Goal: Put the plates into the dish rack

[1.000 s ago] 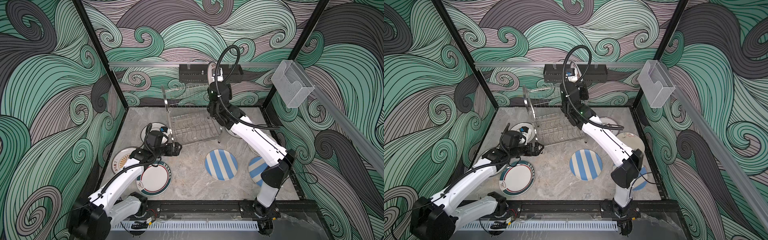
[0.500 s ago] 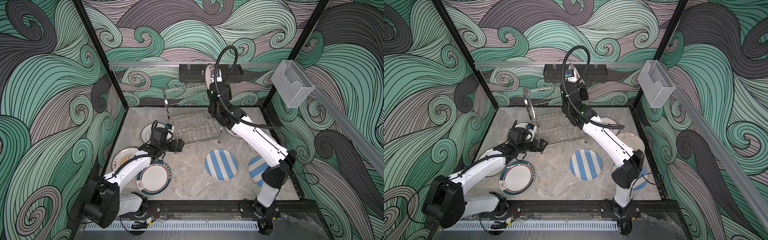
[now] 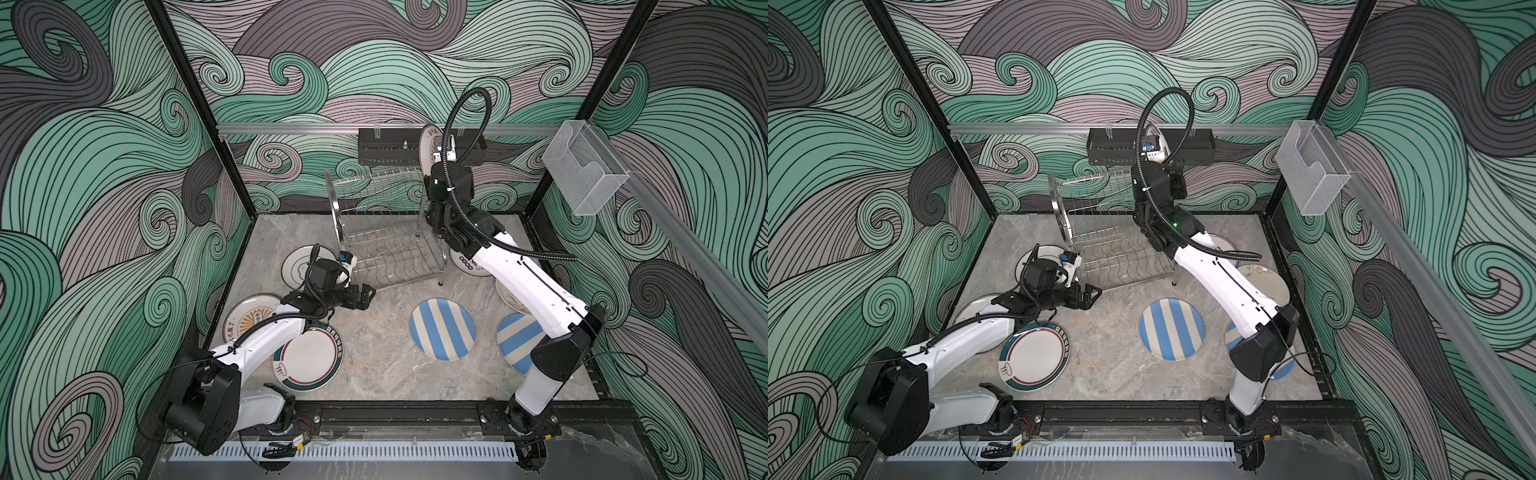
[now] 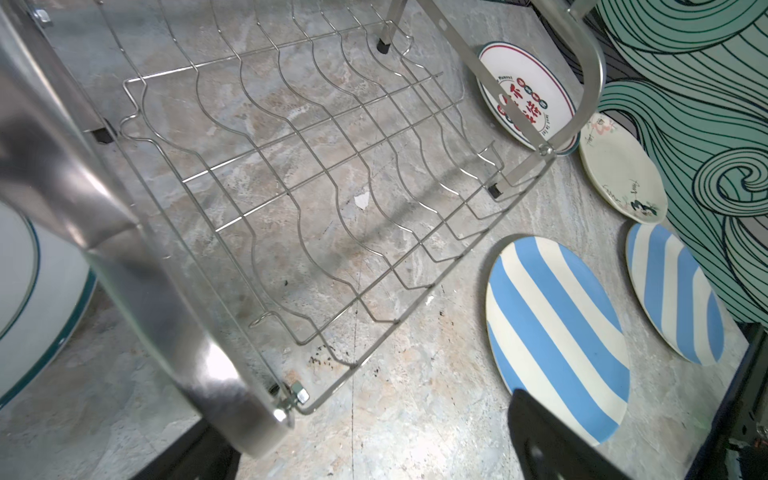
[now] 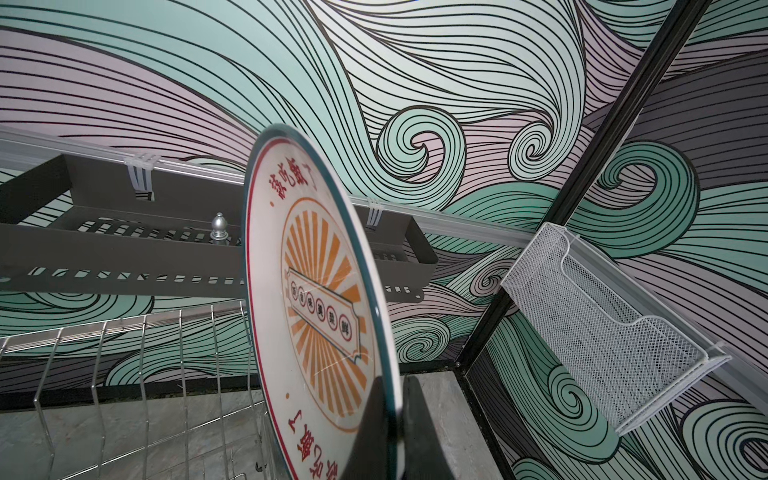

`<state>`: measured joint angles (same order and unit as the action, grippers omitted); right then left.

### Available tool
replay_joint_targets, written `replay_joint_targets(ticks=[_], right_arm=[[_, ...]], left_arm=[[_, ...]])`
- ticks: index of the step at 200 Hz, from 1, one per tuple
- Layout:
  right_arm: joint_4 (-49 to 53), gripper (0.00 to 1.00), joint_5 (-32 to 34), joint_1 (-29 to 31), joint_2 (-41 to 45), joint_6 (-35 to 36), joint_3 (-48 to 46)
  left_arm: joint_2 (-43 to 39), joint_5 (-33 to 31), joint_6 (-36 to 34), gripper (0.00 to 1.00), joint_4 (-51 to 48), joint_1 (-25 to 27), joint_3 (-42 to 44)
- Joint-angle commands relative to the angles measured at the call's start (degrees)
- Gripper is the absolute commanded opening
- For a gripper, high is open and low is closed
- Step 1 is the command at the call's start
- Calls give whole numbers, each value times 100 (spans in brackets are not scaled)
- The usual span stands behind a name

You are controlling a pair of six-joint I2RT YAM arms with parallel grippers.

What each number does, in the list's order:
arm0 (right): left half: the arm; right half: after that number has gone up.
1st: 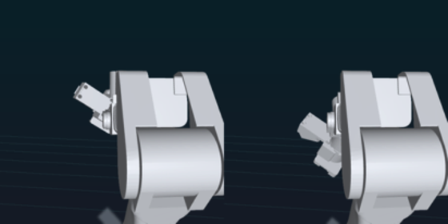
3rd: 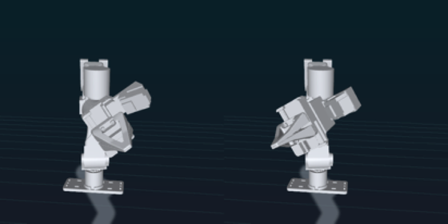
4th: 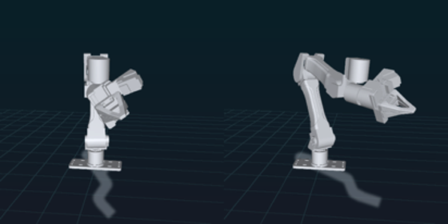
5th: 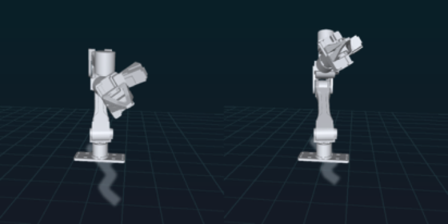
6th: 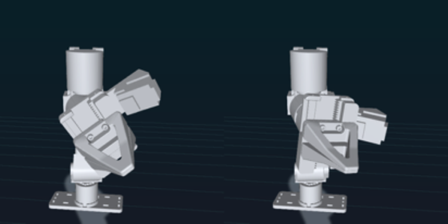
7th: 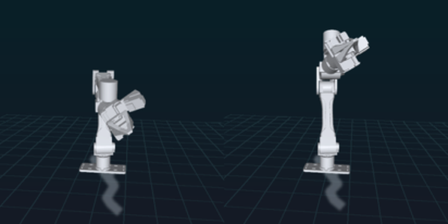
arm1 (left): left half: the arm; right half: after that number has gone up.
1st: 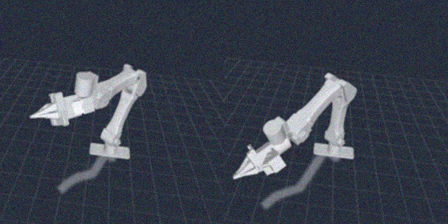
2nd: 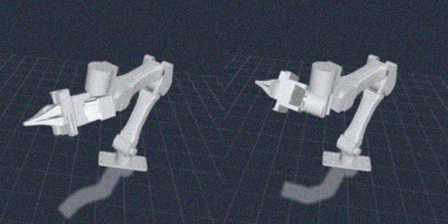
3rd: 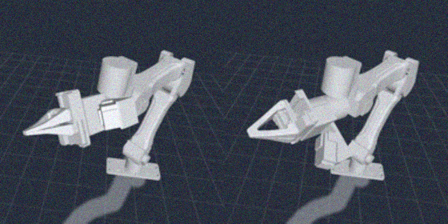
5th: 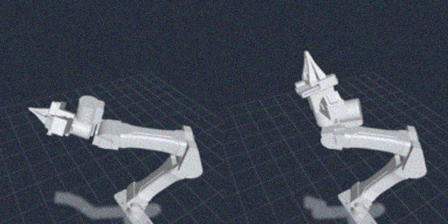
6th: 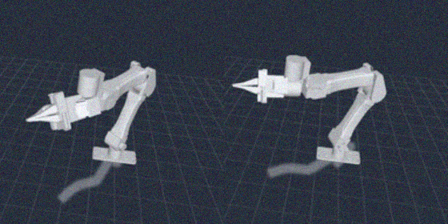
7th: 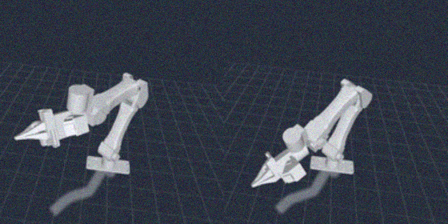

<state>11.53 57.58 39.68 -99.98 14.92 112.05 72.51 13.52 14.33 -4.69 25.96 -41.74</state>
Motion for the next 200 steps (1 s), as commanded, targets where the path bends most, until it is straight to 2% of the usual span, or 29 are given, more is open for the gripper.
replay_joint_targets(ticks=[1,27,70,138,200], right_arm=[[-197,0,51,-38,228,-162,-38],[-204,0,35,-39,238,-188,-113],[-146,0,-53,10,309,-271,-183],[-317,0,-23,137,305,-69,-174],[-296,0,-10,0,57,-267,-215]], left_arm=[[-188,143,-93,99,37,162,42],[-349,72,-140,98,-15,219,104],[-487,-690,18,99,-622,226,-11],[-524,-763,380,99,-1218,226,-296],[-650,-919,398,99,-1282,226,-227]])
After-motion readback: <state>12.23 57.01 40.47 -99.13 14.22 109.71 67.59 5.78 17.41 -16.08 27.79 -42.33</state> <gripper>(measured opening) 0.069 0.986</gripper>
